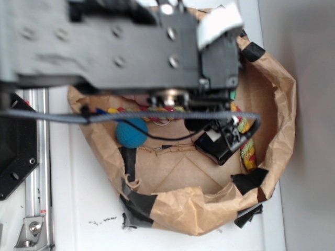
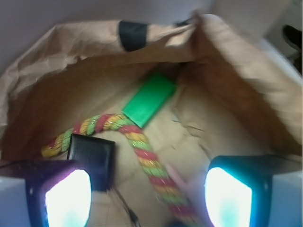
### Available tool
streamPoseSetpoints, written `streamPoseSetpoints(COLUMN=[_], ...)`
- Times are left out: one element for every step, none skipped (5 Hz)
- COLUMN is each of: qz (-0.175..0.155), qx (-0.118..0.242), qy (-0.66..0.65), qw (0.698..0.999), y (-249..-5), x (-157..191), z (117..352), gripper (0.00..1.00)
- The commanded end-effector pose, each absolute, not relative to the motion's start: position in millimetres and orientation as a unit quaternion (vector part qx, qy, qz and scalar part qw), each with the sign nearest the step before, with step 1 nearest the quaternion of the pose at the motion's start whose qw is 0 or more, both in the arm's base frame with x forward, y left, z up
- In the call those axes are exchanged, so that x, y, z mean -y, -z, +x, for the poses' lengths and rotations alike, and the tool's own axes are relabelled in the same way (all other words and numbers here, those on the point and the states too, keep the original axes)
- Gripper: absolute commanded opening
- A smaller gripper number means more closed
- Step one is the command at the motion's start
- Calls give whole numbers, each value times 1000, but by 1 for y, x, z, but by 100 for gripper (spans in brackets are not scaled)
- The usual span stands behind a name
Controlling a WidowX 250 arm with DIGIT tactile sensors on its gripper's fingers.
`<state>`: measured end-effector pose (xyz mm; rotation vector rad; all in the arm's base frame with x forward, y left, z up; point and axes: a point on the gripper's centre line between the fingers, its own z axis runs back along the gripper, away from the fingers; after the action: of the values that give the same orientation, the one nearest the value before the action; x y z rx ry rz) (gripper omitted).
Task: Grab the black box.
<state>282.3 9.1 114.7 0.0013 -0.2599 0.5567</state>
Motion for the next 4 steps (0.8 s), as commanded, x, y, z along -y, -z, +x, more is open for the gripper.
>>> streamPoseSetpoints(qz=[-121, -121, -123, -118], qx=[137, 125, 91, 60], qy=[-220, -211, -207, -185], qw=[958, 962, 966, 974], y=[-76, -62, -42, -31], x=[21, 39, 52, 70], z=[326, 332, 333, 324], gripper=[100, 100, 100, 100])
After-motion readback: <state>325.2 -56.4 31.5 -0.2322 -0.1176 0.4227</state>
